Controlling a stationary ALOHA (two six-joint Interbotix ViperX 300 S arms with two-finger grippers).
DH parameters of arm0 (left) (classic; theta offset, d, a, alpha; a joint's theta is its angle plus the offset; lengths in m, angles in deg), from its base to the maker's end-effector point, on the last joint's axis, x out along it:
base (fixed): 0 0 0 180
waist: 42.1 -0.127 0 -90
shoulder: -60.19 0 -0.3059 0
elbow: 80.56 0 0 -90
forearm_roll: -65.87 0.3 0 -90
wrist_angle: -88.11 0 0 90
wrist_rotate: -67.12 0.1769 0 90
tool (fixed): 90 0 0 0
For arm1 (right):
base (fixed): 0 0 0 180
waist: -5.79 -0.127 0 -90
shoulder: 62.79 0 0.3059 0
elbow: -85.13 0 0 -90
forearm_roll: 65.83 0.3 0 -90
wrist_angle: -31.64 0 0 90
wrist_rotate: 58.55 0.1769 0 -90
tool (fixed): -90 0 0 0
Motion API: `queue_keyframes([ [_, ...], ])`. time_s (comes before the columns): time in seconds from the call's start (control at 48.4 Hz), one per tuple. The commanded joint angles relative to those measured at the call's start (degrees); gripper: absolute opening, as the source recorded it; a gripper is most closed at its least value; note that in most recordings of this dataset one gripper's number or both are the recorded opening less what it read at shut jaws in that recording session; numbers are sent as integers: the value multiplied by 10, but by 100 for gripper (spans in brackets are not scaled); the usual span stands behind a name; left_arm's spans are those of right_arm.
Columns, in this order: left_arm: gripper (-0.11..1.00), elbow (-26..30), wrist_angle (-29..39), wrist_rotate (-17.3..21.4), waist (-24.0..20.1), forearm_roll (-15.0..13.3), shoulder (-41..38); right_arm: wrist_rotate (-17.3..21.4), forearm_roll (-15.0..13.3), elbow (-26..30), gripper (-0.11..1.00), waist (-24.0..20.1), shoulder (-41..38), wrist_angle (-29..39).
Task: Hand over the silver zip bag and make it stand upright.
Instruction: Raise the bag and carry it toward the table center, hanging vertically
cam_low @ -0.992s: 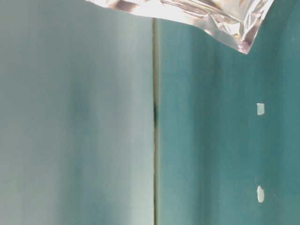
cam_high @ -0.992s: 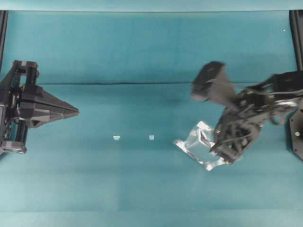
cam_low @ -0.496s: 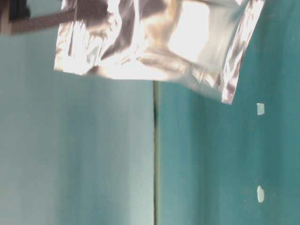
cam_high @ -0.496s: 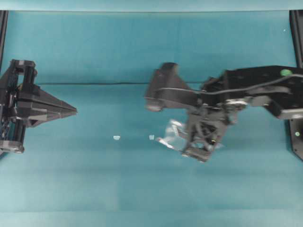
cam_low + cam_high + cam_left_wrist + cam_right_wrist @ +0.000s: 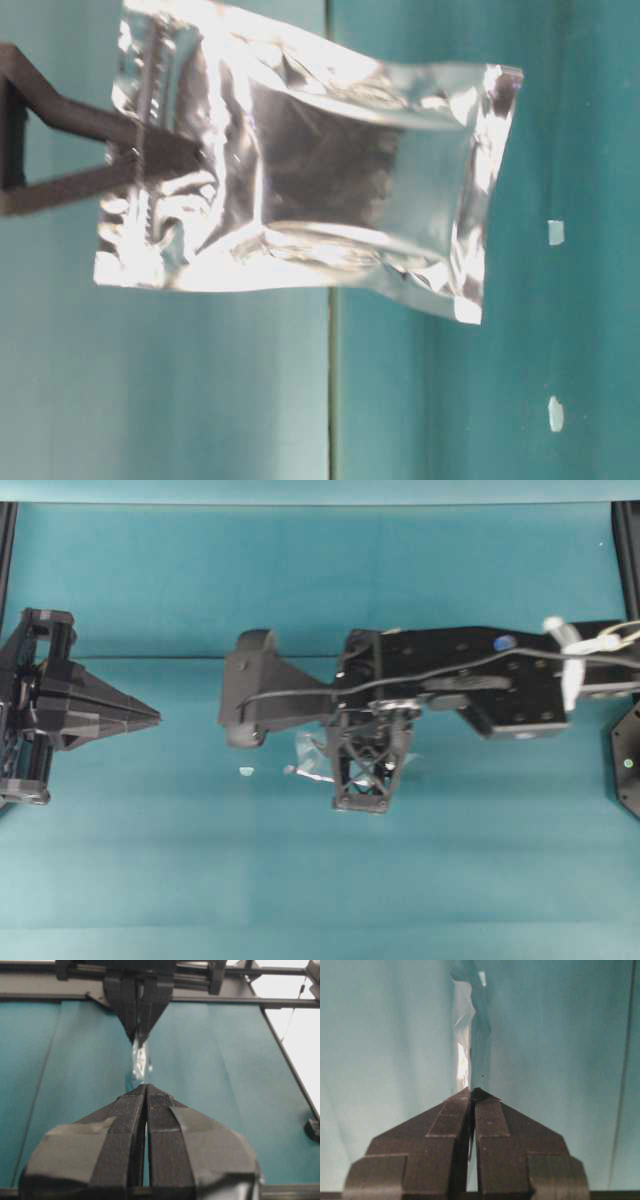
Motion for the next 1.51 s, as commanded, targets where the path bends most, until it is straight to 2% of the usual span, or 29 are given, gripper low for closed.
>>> queue_keyframes([
  [0.0,-1,4,-2,-2,-1,1,-3,-17,-4,16,4,4,-2,-1],
  [0.372,-1,-9,-2,0,-9,1,-6,-71,-33,17,4,5,-26,-25],
  [1.488,-1,-41,12,-10,-33,1,-5,-80,-34,17,4,5,-53,-54],
])
